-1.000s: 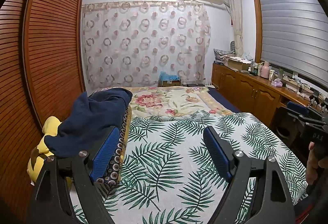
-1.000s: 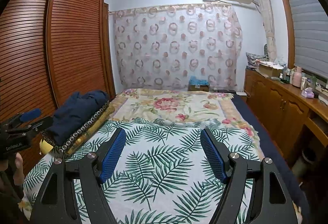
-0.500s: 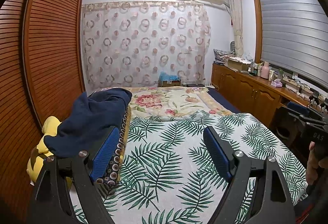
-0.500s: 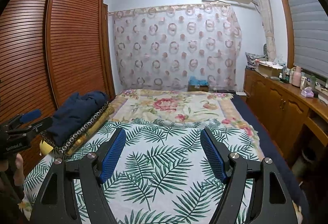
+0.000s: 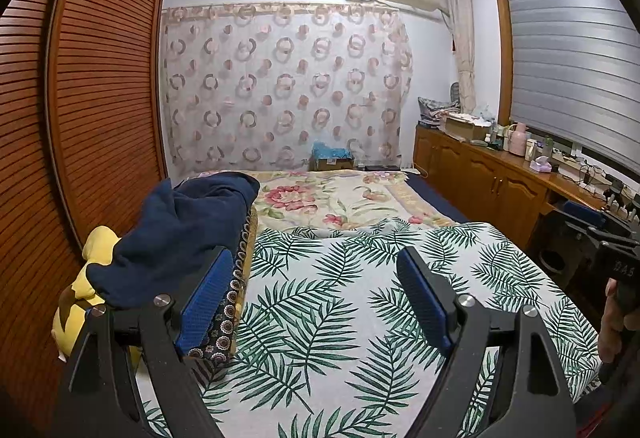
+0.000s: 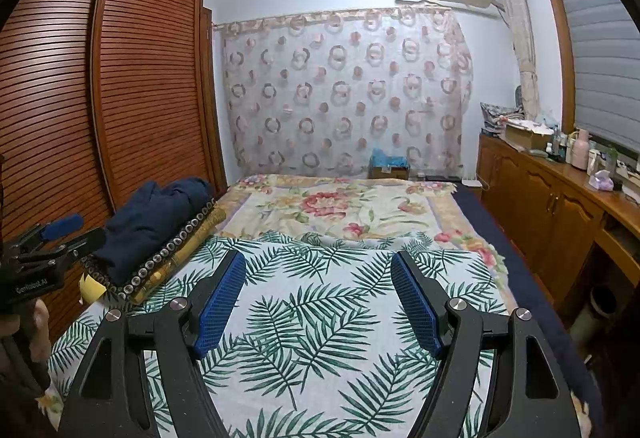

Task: Fold small clothes

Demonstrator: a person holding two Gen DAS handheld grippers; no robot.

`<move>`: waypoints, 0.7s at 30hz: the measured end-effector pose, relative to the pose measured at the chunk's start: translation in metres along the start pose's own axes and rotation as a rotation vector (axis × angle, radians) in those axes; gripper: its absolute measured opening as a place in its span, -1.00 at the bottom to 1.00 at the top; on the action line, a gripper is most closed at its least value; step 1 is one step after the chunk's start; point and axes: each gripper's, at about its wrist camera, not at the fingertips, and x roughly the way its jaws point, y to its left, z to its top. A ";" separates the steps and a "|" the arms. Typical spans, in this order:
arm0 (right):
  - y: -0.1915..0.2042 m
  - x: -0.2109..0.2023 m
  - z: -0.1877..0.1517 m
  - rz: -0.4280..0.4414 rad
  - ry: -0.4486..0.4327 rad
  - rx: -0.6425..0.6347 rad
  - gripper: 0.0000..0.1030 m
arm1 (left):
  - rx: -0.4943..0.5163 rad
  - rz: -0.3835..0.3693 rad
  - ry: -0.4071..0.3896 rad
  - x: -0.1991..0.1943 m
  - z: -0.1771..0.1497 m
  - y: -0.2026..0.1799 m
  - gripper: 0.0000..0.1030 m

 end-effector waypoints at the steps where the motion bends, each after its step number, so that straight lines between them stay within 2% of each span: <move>1: -0.001 0.000 0.000 0.000 -0.001 0.000 0.49 | 0.000 0.001 0.000 0.000 0.000 0.000 0.64; 21: -0.003 -0.003 -0.001 -0.001 -0.005 -0.001 0.49 | 0.001 0.001 -0.001 0.000 0.000 0.000 0.64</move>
